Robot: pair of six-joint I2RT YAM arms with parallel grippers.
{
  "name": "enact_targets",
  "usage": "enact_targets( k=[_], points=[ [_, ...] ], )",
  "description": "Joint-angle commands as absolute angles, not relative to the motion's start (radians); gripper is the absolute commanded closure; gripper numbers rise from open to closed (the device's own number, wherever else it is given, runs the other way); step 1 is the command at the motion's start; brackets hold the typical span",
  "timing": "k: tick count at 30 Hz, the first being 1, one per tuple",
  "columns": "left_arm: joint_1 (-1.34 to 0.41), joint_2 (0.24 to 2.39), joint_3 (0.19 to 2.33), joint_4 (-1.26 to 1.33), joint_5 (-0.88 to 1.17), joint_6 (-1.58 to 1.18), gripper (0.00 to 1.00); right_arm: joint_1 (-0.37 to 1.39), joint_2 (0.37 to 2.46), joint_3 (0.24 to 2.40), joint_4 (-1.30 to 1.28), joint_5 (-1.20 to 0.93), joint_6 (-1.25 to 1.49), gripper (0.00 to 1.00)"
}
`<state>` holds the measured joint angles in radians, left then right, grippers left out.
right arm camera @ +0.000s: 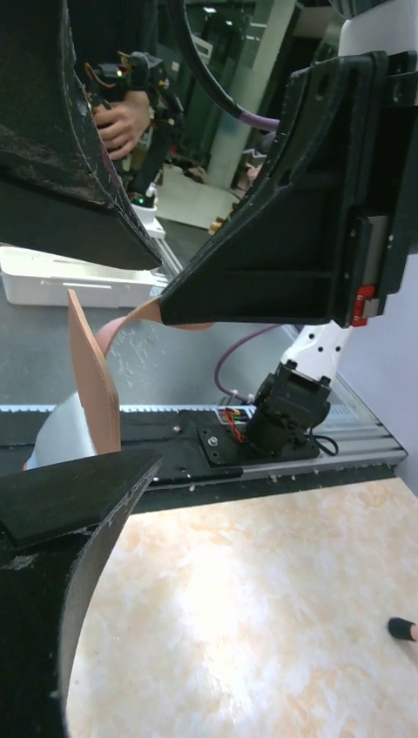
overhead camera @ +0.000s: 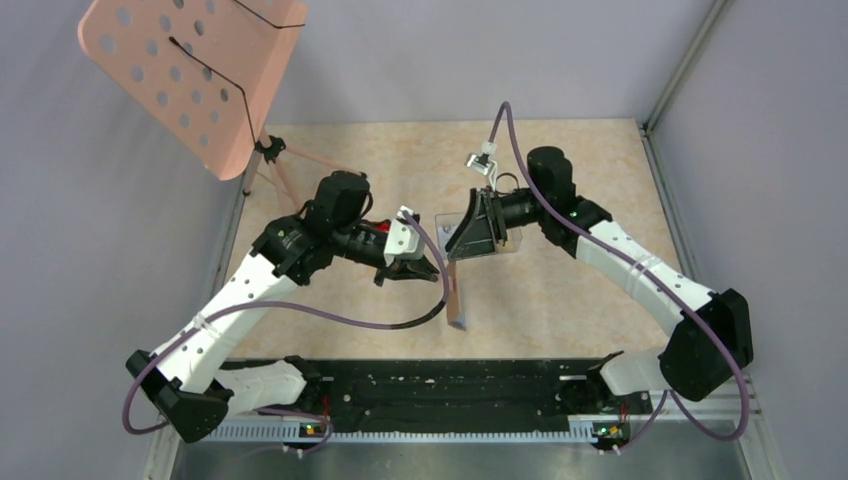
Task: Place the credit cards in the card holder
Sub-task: Open the card holder.
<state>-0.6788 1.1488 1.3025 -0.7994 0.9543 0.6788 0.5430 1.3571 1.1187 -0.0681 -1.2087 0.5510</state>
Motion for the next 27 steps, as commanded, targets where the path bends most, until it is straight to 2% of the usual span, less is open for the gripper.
enact_targets(
  k=[1,14,21,27],
  points=[
    [-0.68,1.11,1.302,-0.733,0.93,0.659,1.0,0.557,1.309,1.1,-0.082,-1.271,0.549,0.27],
    [-0.671,1.1,1.269,-0.698,0.856,0.546,1.0,0.557,1.213,1.081,-0.295,-1.256,0.453,0.38],
    [-0.671,1.096,1.241,-0.578,0.84,0.419,1.0,0.557,1.161,1.083,-0.435,-1.181,0.366,0.34],
    [-0.67,1.087,1.216,-0.482,0.872,0.345,1.0,0.579,1.123,1.092,-0.479,-0.992,0.318,0.3]
  ],
)
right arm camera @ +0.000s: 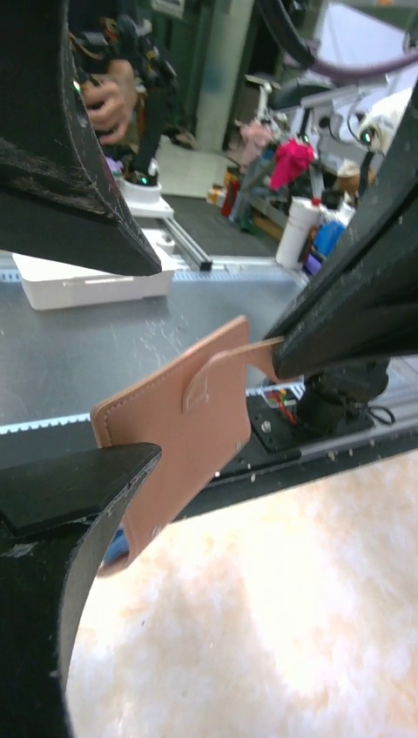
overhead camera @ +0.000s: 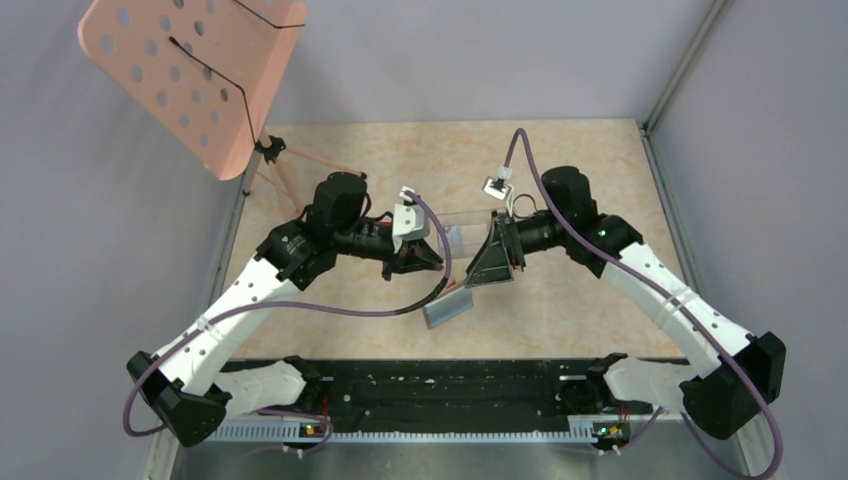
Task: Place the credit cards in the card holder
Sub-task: Open the card holder.
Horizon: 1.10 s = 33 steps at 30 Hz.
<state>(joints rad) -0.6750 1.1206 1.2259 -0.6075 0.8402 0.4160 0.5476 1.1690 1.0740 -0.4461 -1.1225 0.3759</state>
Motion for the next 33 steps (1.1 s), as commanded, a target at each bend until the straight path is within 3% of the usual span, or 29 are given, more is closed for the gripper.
enact_targets(
  k=[1,10,19,22,23,25,27,32,33],
  points=[
    [-0.67,1.089,1.215,-0.475,0.874,0.335,1.0,0.588,1.121,1.094,-0.48,-0.961,0.316,0.29],
    [-0.67,1.104,1.214,-0.424,0.882,0.287,1.0,0.674,1.147,1.104,-0.515,-0.855,0.259,0.31],
    [-0.67,1.106,1.209,-0.38,0.844,0.229,1.0,0.702,1.146,1.093,-0.536,-0.772,0.237,0.43],
    [-0.671,1.103,1.203,-0.368,0.846,0.226,1.0,0.704,1.15,1.101,-0.52,-0.746,0.247,0.59],
    [-0.67,1.103,1.2,-0.362,0.843,0.226,1.0,0.704,1.15,1.102,-0.511,-0.743,0.254,0.69],
    [-0.671,1.1,1.19,-0.349,0.837,0.227,1.0,0.704,1.154,1.097,-0.479,-0.744,0.275,0.98],
    [-0.67,1.096,1.18,-0.331,0.819,0.225,0.99,0.704,1.157,1.089,-0.453,-0.738,0.292,1.0],
    [-0.67,1.081,1.155,-0.322,0.693,0.191,0.41,0.704,1.177,1.085,-0.458,-0.681,0.308,1.0],
    [-0.67,1.073,1.144,-0.317,0.665,0.174,0.24,0.703,1.183,1.079,-0.464,-0.665,0.31,1.0]
  ],
)
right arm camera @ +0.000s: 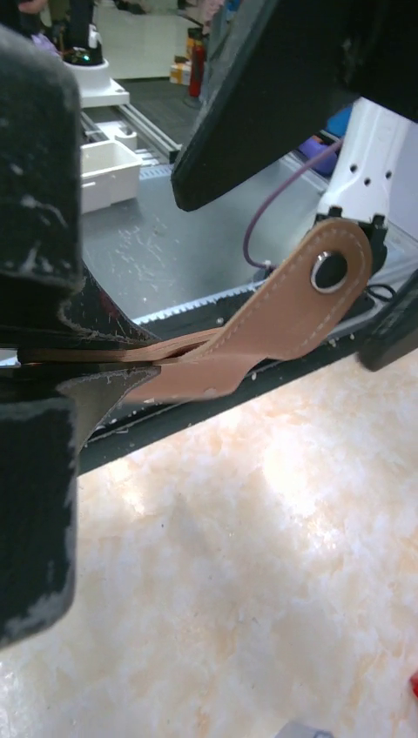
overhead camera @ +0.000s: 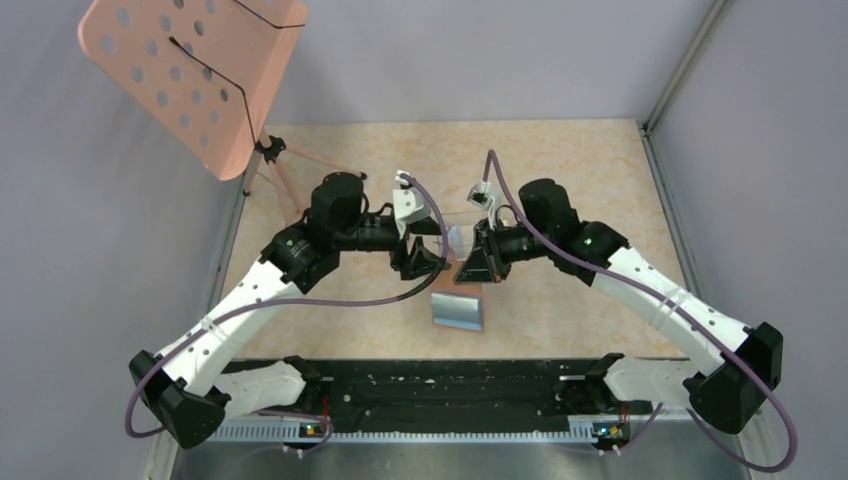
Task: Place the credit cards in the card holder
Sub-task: Open the card holder.
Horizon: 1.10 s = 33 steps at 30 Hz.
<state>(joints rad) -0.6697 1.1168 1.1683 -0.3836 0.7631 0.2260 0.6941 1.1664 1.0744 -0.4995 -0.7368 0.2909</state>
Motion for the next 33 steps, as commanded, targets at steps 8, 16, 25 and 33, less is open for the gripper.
enact_targets(
  k=[8,16,25,33],
  points=[
    [-0.67,1.01,1.044,-0.273,0.469,-0.044,0.01,0.63,1.185,1.044,-0.493,-0.564,0.343,1.0],
    [-0.664,1.063,0.996,-0.394,0.343,-0.464,0.01,0.498,1.108,1.026,-0.516,-0.553,0.331,1.0],
    [-0.619,1.234,0.941,-0.346,0.647,-0.632,0.09,0.479,1.064,1.021,-0.512,-0.514,0.405,1.0],
    [-0.619,1.215,0.826,-0.087,0.777,-0.739,0.19,0.478,1.055,0.987,-0.398,-0.652,0.495,1.0]
  ],
)
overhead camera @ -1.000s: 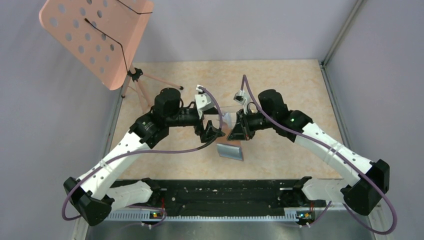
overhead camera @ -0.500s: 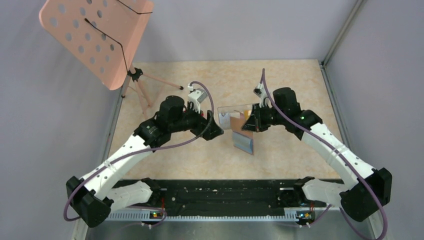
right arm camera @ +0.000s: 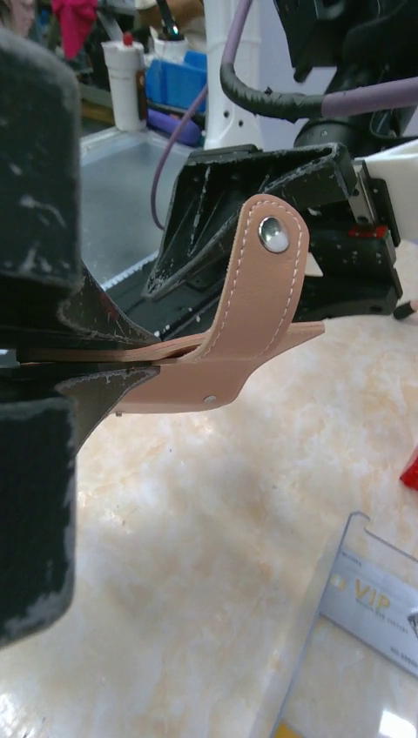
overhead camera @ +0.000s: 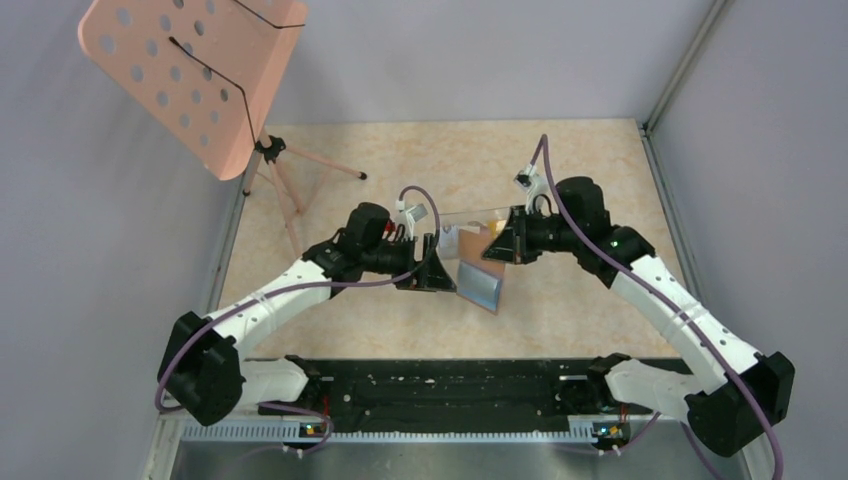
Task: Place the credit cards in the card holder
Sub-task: Open the card holder.
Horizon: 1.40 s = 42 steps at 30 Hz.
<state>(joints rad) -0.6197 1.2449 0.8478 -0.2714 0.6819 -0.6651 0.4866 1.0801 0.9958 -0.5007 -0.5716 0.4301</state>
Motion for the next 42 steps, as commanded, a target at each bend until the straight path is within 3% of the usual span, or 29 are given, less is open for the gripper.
enact_targets(
  k=[1,17,21,27,32,42],
  points=[
    [-0.62,1.219,0.82,-0.076,0.782,-0.743,0.2,0.479,1.05,0.981,-0.383,-0.664,0.508,1.0],
    [-0.635,1.198,0.807,-0.023,0.662,-0.743,0.35,0.478,1.009,0.948,-0.376,-0.719,0.533,1.0],
    [-0.663,1.2,0.832,-0.026,0.657,-0.752,0.45,0.479,1.01,0.954,-0.409,-0.702,0.512,1.0],
    [-0.688,1.208,0.851,-0.029,0.649,-0.761,0.48,0.478,1.017,0.96,-0.434,-0.691,0.492,1.0],
    [-0.709,1.198,0.894,-0.093,0.624,-0.738,0.56,0.478,1.026,0.972,-0.462,-0.671,0.468,1.0],
    [-0.735,1.216,0.983,-0.244,0.58,-0.685,0.6,0.479,1.049,0.981,-0.481,-0.671,0.441,1.0]
  ],
)
